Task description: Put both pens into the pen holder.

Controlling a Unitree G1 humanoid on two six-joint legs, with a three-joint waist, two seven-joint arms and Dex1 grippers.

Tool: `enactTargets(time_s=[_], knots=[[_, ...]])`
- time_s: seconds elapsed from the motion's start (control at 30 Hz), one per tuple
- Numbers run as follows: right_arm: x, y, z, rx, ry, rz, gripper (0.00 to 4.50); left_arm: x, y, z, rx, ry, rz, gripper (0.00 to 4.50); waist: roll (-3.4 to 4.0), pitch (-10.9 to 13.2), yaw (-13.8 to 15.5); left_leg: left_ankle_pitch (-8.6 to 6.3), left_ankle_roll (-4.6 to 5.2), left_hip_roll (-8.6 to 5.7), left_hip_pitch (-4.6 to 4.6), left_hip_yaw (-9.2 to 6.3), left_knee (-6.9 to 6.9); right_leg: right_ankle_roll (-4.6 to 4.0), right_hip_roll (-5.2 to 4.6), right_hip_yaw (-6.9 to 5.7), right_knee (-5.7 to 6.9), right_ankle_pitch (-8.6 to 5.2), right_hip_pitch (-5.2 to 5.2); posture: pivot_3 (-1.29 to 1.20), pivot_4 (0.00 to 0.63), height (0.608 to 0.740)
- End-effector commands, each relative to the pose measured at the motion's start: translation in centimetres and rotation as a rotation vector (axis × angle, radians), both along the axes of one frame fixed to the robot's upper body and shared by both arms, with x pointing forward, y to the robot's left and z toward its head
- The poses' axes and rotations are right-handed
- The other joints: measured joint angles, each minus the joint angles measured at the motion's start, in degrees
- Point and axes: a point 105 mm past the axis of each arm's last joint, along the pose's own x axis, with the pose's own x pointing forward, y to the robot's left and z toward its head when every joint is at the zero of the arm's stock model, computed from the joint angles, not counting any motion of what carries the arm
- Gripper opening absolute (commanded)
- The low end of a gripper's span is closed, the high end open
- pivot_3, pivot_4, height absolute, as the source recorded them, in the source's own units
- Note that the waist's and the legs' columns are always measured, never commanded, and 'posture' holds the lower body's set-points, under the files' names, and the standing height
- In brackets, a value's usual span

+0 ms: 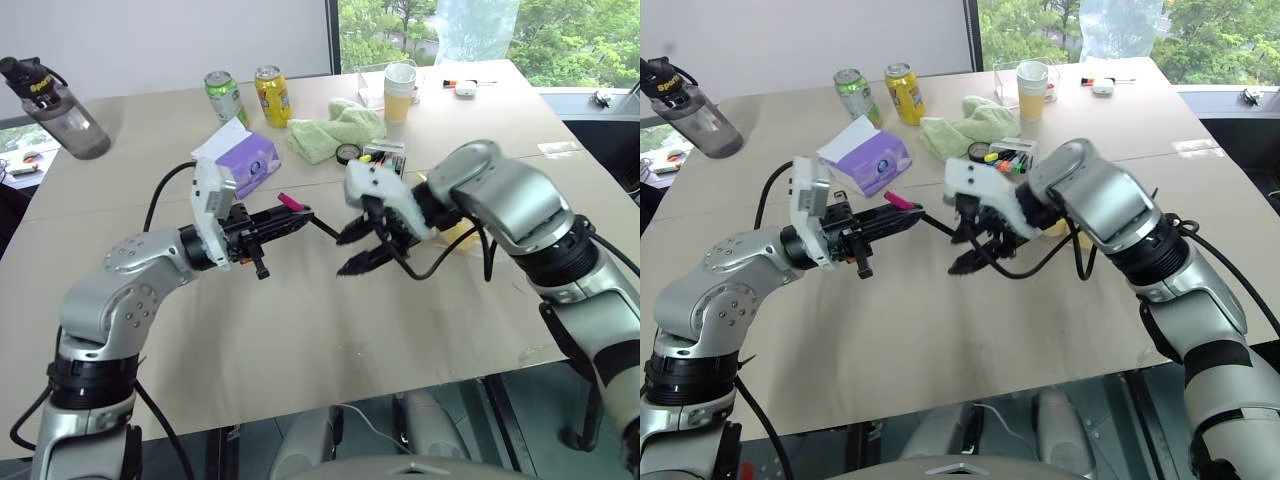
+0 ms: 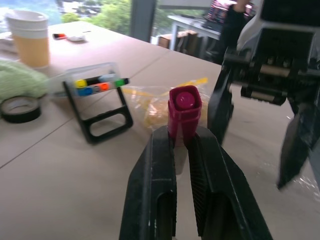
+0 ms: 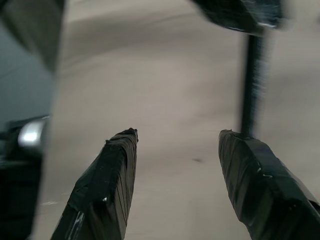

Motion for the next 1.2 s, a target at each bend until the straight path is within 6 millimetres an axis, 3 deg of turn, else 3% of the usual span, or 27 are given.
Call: enactTargets(time_s=[0.03, 0.17, 0.4, 0.53, 0.77, 0.87, 1.0, 1.17, 1.2], knots=[[0.3, 1.6, 0.4, -0.010, -0.017, -0.016, 2.72, -0.2, -0.6, 1.3, 0.006, -0.048, -0.059, 0.00, 0.00, 0.0, -0.1, 0.00, 0.00, -0.01, -0.01, 0.00, 0.00, 0.00, -0.01, -0.01, 0.01, 0.00, -0.02, 0.00, 0.150, 0.740], [1.4, 2.5, 0.4, -0.004, -0.027, -0.090, 2.72, -0.9, -1.3, 0.9, 0.029, -0.040, -0.102, 0.00, -0.01, 0.0, -0.1, 0.00, 0.00, -0.01, -0.02, -0.05, 0.00, 0.00, -0.02, -0.01, 0.03, 0.00, -0.03, 0.00, 0.150, 0.740], [0.3, 0.0, 1.9, -0.017, -0.009, -0.034, 2.72, -1.0, -0.5, 0.2, 0.063, -0.031, -0.070, 0.00, 0.00, 0.0, 0.1, 0.00, 0.00, -0.03, -0.07, -0.11, 0.01, 0.00, -0.03, -0.09, 0.01, 0.00, -0.04, 0.00, 0.150, 0.740], [2.6, -1.0, 0.9, -0.057, -0.068, -0.131, 2.72, -1.1, -0.5, 0.2, 0.061, -0.028, -0.081, 0.00, -0.01, 0.0, -0.2, 0.00, -0.01, -0.04, -0.09, -0.14, 0.02, 0.00, -0.04, -0.14, 0.02, 0.00, -0.04, 0.00, 0.150, 0.740], [2.1, 0.7, 1.3, -0.023, -0.046, -0.119, 2.72, -1.4, -1.4, 0.1, 0.064, -0.025, -0.131, 0.00, -0.01, 0.0, -0.5, 0.01, -0.01, -0.02, -0.09, -0.08, 0.01, 0.00, -0.03, -0.09, 0.05, 0.00, -0.09, 0.00, 0.150, 0.740], [1.7, 0.9, 1.3, -0.013, -0.029, -0.098, 1.87, -1.4, -1.6, 0.2, 0.065, -0.030, -0.138, 0.00, -0.01, 0.0, -0.3, 0.01, -0.01, -0.03, -0.11, -0.11, 0.04, 0.00, -0.04, -0.11, 0.04, 0.00, -0.08, 0.00, 0.150, 0.740], [1.3, 1.2, 1.5, 0.002, -0.008, -0.087, 0.08, -1.4, -1.6, 0.1, 0.071, -0.031, -0.139, 0.00, -0.01, 0.0, -0.2, 0.01, -0.01, -0.04, -0.11, -0.12, 0.04, 0.00, -0.05, -0.12, 0.04, 0.00, -0.08, 0.00, 0.150, 0.740], [1.3, 1.2, 1.3, -0.001, -0.007, -0.089, 0.01, -1.5, -1.6, -0.1, 0.061, -0.007, -0.137, 0.00, -0.01, 0.0, -0.5, 0.01, -0.01, -0.03, -0.11, -0.12, 0.04, 0.00, -0.04, -0.12, 0.04, 0.00, -0.08, 0.00, 0.150, 0.740], [1.4, 1.2, 1.3, -0.001, -0.007, -0.091, 0.01, -1.6, -1.6, -0.1, 0.057, 0.003, -0.141, 0.44, -0.01, 0.0, -0.5, 0.01, -0.01, -0.03, -0.11, -0.12, 0.04, 0.00, -0.04, -0.12, 0.04, 0.00, -0.08, 0.00, 0.150, 0.740]])
